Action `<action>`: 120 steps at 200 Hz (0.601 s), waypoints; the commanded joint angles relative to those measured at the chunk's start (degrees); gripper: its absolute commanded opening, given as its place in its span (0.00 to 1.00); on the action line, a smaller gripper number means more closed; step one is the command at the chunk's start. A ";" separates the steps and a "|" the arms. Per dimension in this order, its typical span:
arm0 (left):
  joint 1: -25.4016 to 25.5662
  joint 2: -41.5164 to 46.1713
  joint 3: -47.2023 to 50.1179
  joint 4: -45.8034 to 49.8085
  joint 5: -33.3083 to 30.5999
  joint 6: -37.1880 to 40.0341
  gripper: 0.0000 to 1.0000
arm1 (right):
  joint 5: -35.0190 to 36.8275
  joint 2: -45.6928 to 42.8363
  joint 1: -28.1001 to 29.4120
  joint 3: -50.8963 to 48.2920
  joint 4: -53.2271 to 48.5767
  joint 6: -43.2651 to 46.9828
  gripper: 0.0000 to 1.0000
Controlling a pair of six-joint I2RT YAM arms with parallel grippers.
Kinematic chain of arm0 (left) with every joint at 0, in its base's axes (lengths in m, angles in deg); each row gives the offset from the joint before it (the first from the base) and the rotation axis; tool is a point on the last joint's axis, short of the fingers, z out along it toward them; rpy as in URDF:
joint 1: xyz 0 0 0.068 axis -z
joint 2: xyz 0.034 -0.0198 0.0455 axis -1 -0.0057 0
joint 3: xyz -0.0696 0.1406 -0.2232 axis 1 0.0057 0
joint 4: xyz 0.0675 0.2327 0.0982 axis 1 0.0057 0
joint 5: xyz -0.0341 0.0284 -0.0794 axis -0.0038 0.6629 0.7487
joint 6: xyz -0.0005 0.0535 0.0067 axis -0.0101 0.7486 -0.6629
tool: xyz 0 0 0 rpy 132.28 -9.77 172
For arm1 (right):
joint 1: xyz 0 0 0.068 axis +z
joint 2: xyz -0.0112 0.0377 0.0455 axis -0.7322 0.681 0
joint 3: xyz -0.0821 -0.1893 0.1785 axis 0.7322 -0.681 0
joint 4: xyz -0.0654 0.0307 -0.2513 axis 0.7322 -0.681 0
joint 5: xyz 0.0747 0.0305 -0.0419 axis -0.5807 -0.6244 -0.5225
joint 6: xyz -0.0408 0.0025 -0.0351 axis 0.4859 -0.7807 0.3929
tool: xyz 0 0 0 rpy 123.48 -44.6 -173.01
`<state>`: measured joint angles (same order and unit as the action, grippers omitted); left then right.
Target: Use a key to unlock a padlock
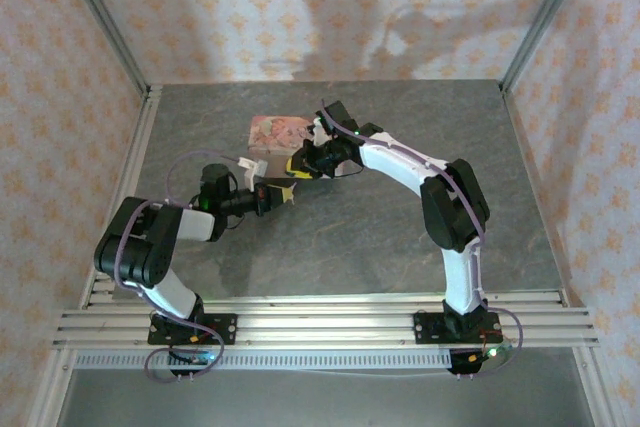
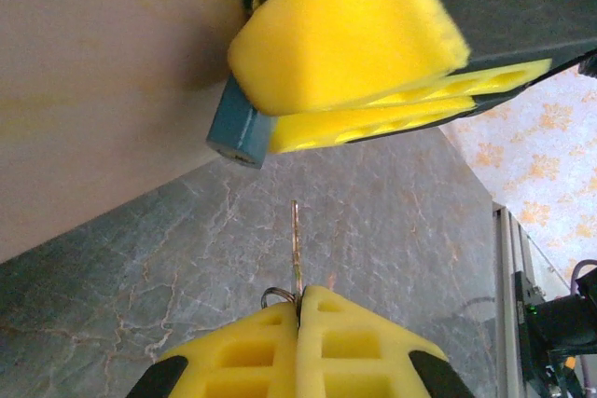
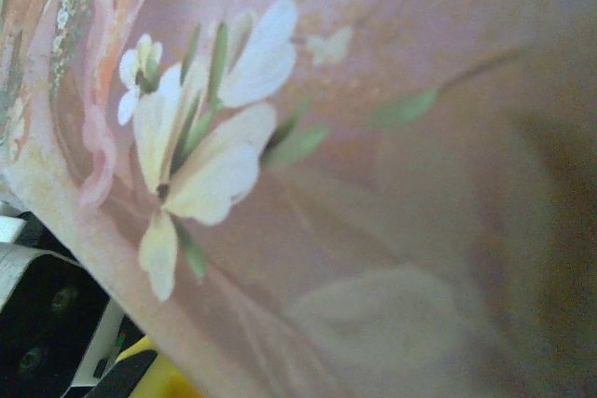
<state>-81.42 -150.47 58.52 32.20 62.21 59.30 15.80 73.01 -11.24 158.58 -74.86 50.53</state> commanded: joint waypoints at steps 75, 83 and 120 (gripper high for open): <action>-2.30 3.28 0.50 -0.97 -1.27 3.31 0.00 | -4.56 -3.04 -0.40 0.42 0.40 -1.62 0.00; -2.42 3.41 0.56 -1.02 -1.29 3.30 0.00 | -4.73 -2.98 -0.40 0.42 0.45 -1.73 0.00; -2.81 3.28 0.55 -1.18 -1.23 3.30 0.00 | -5.53 -3.42 -0.50 0.22 0.79 -2.09 0.00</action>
<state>-83.45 -148.24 58.69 32.55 61.55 60.88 14.53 72.99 -11.50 158.58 -74.88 50.26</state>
